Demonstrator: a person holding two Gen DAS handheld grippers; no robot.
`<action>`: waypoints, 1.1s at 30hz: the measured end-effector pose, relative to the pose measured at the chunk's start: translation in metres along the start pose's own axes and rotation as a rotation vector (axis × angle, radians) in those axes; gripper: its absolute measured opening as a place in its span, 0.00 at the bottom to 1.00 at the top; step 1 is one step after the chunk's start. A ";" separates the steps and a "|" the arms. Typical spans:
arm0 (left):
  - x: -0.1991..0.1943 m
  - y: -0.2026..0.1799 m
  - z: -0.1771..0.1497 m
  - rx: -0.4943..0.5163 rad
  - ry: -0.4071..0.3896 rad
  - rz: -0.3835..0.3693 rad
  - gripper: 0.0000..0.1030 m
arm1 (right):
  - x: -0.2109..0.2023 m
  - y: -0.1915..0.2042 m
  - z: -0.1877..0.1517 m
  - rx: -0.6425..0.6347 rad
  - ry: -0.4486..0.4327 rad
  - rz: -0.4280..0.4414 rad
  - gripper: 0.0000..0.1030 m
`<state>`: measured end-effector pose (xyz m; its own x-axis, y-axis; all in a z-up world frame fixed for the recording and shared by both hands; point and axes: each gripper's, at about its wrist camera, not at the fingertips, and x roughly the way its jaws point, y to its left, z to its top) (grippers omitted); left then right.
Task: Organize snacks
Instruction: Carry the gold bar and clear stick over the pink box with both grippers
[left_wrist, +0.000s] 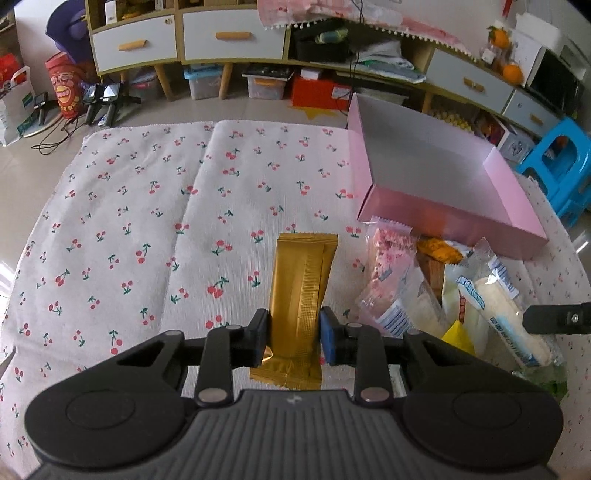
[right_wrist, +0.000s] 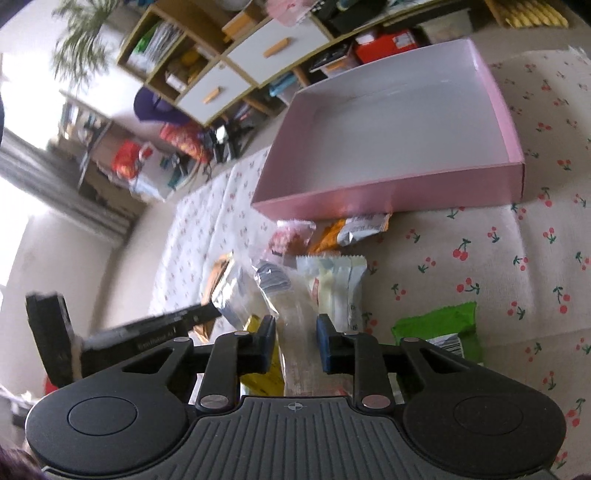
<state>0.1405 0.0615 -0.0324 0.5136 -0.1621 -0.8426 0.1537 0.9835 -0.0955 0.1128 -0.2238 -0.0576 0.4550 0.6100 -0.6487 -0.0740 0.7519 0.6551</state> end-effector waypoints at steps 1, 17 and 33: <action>0.000 0.000 0.001 -0.002 -0.002 0.000 0.26 | -0.001 -0.001 0.001 0.008 -0.006 -0.003 0.23; -0.010 -0.009 0.011 -0.039 -0.060 -0.026 0.26 | -0.017 -0.012 0.020 0.020 -0.112 -0.036 0.28; -0.010 -0.020 0.007 0.005 -0.052 -0.031 0.26 | 0.032 0.043 -0.038 -0.784 0.077 -0.304 0.65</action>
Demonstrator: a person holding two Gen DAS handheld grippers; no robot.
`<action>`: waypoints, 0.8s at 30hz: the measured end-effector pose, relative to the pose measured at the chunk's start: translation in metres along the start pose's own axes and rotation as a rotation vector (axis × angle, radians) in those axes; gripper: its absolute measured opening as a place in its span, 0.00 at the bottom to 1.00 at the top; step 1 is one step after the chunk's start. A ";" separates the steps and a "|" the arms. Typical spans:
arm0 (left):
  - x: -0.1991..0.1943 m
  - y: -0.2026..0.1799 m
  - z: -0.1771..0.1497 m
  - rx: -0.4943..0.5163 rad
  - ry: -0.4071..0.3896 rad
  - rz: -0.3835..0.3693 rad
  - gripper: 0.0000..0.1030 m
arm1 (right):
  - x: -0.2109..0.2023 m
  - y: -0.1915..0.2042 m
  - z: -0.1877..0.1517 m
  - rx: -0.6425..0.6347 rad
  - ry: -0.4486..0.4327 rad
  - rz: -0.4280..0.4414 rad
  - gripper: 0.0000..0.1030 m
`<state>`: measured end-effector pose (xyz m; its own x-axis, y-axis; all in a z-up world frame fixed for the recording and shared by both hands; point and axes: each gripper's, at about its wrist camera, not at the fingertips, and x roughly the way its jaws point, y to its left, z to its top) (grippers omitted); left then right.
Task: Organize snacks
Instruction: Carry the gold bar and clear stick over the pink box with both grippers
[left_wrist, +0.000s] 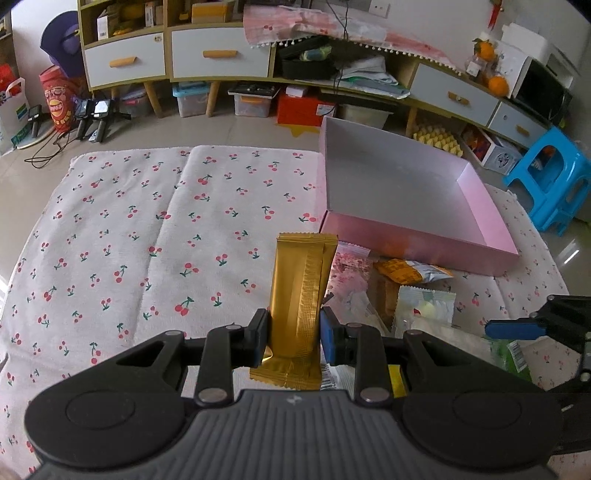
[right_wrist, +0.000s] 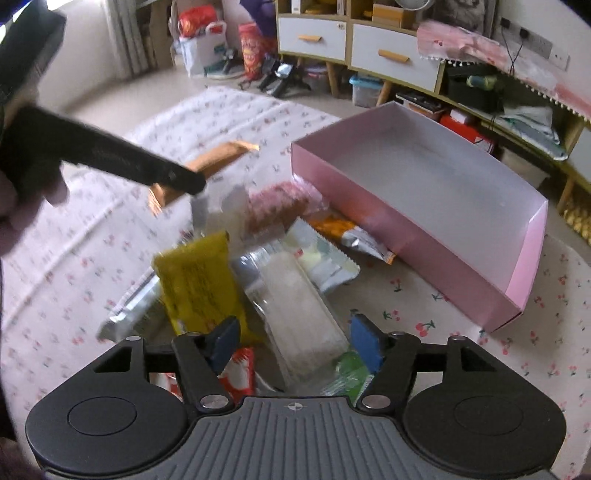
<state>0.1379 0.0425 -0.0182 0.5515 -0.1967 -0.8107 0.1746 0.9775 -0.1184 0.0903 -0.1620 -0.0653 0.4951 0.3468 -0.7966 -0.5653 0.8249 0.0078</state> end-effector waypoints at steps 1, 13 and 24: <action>0.000 0.000 0.000 0.002 0.000 0.000 0.26 | 0.004 -0.001 0.000 -0.006 0.006 -0.010 0.65; -0.005 -0.004 0.001 0.010 -0.020 0.009 0.26 | 0.004 0.002 0.000 0.015 -0.005 -0.035 0.38; -0.007 -0.023 0.024 0.079 -0.082 0.043 0.26 | -0.029 -0.039 0.007 0.263 -0.112 0.017 0.30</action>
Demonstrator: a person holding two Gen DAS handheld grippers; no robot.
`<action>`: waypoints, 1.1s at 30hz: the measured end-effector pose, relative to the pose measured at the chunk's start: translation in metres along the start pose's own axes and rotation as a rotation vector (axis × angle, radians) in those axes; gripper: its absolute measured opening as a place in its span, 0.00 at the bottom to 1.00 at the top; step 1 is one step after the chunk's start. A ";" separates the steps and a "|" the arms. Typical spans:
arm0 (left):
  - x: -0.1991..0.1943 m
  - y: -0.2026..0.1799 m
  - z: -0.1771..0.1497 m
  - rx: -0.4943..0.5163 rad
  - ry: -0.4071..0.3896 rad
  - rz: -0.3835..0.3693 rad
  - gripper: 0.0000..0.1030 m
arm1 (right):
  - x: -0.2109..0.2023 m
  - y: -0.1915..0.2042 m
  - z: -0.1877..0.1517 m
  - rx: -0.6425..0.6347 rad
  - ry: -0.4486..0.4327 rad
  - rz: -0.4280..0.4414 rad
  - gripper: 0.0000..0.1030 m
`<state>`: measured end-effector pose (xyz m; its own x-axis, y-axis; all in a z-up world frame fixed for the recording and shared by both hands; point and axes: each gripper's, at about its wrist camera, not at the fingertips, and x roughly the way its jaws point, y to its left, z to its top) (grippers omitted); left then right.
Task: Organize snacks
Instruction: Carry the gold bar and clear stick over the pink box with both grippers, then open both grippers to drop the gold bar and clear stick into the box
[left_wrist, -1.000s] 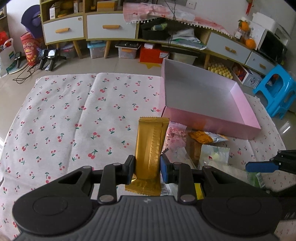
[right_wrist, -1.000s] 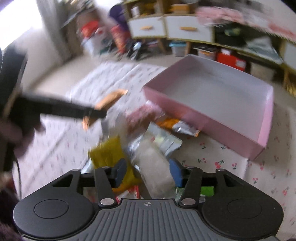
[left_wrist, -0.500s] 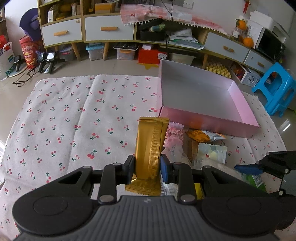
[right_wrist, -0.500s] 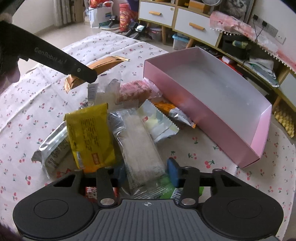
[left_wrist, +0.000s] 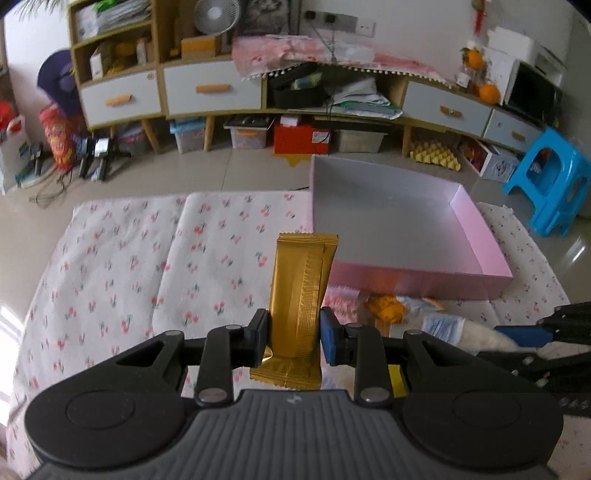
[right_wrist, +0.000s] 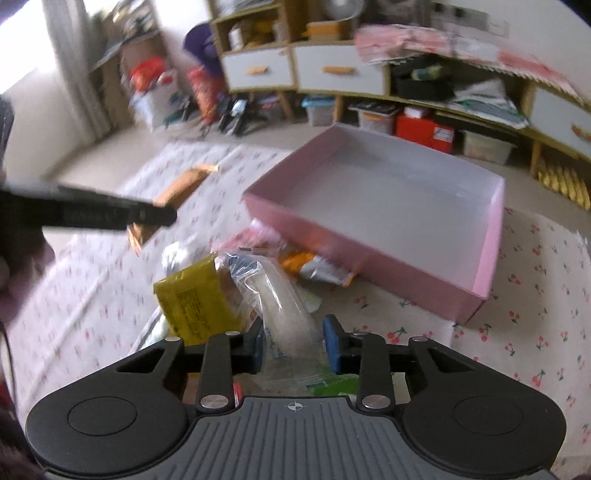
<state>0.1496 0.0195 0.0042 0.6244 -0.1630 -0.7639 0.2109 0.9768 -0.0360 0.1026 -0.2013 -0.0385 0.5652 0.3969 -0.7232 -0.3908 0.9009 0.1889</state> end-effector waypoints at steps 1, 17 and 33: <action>0.004 -0.004 0.005 0.011 0.000 0.001 0.26 | -0.002 -0.005 0.002 0.030 -0.011 0.008 0.29; 0.047 -0.049 0.048 0.152 -0.009 -0.033 0.26 | -0.011 -0.044 0.011 0.190 -0.027 -0.093 0.29; 0.089 -0.061 0.065 0.202 -0.011 0.022 0.29 | 0.004 -0.071 0.025 0.365 -0.146 -0.167 0.29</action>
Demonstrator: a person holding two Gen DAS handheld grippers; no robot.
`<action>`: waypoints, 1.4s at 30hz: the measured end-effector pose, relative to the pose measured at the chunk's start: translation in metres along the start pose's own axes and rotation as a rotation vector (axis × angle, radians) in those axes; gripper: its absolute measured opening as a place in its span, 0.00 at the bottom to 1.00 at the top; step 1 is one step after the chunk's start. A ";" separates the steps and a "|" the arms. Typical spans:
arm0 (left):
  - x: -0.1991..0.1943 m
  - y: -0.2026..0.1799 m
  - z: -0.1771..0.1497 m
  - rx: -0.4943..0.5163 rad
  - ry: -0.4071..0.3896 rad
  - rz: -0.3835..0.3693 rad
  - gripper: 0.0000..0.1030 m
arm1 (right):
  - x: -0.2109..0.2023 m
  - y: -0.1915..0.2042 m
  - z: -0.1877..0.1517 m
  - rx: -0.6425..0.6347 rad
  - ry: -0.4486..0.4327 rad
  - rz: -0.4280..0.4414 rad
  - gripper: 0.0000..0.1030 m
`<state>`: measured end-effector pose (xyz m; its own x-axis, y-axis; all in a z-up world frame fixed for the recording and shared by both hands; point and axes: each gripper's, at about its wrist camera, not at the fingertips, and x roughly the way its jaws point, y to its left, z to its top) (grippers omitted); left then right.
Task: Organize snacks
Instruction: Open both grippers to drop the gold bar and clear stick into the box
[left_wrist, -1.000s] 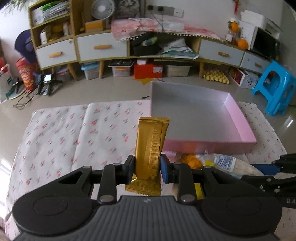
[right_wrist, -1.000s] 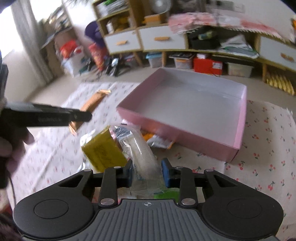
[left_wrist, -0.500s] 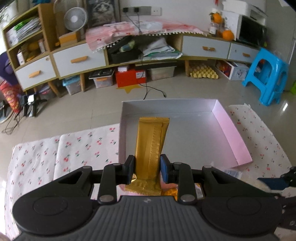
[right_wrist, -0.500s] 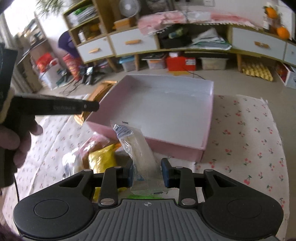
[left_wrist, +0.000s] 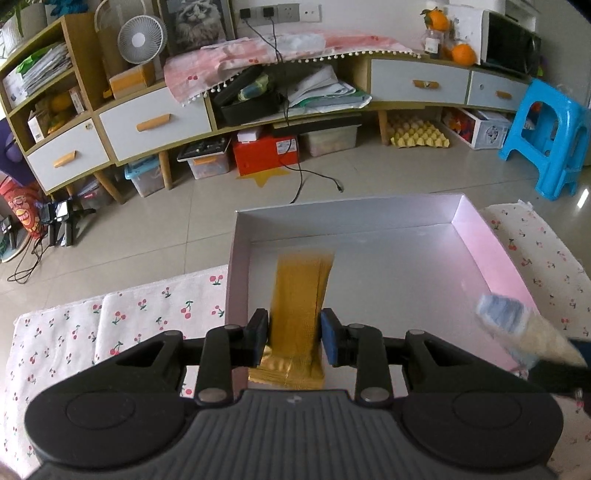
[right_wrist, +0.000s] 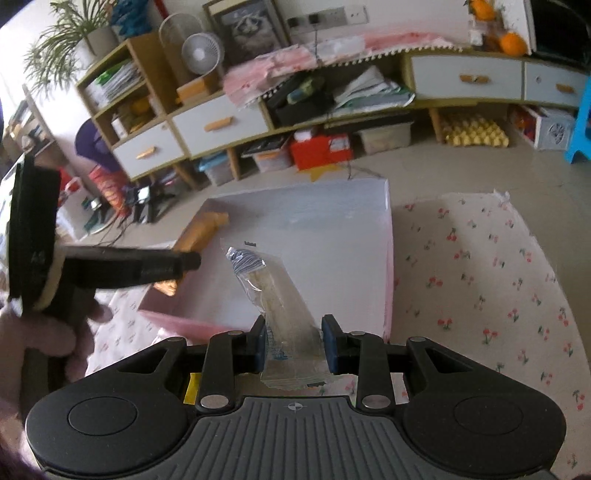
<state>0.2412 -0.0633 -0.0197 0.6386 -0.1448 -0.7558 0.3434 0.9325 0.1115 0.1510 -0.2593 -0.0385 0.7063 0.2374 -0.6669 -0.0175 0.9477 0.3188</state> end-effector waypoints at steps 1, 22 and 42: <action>0.001 0.000 -0.001 0.003 0.000 0.000 0.32 | 0.003 0.000 0.001 0.000 -0.004 -0.004 0.29; -0.002 0.021 -0.025 -0.091 0.206 -0.033 0.37 | 0.040 0.005 -0.002 0.014 0.006 -0.018 0.51; -0.068 0.030 -0.051 -0.122 0.047 -0.127 0.92 | -0.019 0.031 -0.010 -0.050 0.058 -0.003 0.73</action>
<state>0.1731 -0.0081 0.0024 0.5613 -0.2511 -0.7886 0.3314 0.9413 -0.0639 0.1301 -0.2323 -0.0225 0.6640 0.2453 -0.7063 -0.0520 0.9575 0.2837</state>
